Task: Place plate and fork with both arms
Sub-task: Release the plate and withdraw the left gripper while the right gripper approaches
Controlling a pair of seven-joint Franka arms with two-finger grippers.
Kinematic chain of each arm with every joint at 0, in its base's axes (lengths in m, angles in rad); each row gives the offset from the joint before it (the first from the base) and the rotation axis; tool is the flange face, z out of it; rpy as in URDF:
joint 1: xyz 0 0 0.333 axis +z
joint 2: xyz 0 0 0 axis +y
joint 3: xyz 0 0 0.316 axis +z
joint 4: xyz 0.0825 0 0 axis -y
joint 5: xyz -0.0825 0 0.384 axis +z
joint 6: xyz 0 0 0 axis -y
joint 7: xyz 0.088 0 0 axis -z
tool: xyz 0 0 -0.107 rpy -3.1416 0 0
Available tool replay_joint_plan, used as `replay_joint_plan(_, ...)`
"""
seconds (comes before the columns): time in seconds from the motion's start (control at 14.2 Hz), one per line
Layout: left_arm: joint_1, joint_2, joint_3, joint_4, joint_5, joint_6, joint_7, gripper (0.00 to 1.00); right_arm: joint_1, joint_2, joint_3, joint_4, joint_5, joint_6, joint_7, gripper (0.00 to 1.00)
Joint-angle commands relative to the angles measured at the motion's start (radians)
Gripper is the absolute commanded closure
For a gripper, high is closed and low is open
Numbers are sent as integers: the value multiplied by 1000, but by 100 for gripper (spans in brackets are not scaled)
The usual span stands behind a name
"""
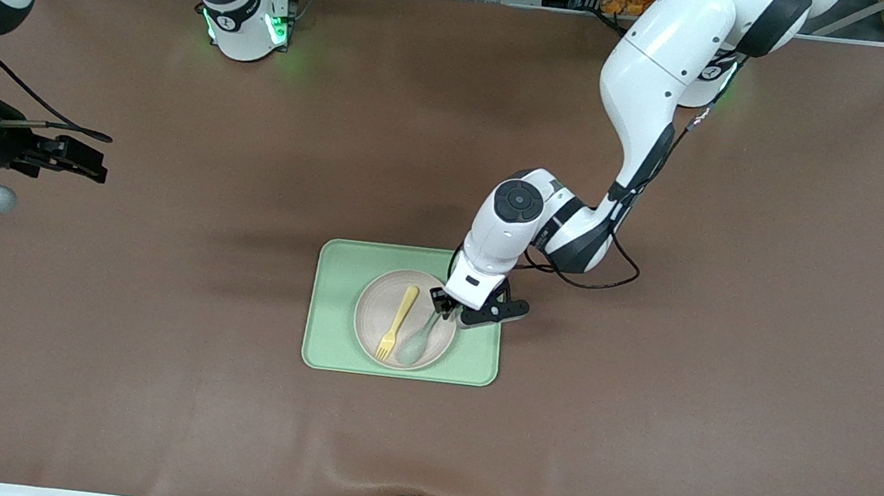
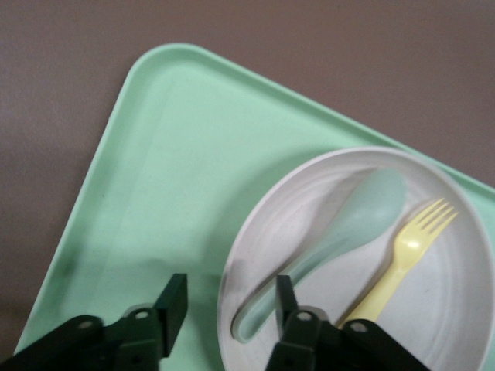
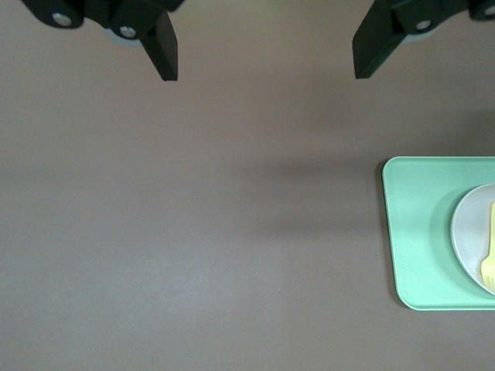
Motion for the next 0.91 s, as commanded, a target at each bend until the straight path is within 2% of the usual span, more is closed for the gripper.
replay_joint_plan(0.0,49,-86,13,-6,42,-84,8,0,8,30,18,45,13,-2,-7,0)
replay_joint_plan(0.21,139,-193,10,-6,57,-229,106,0,35,48,32,48,11,35,61,0)
replay_joint_plan(0.49,256,-332,8,-6,57,-456,243,0,101,94,32,48,11,120,255,0)
replay_joint_plan(0.84,414,-520,2,-9,45,-706,450,0,175,189,42,57,39,258,444,0)
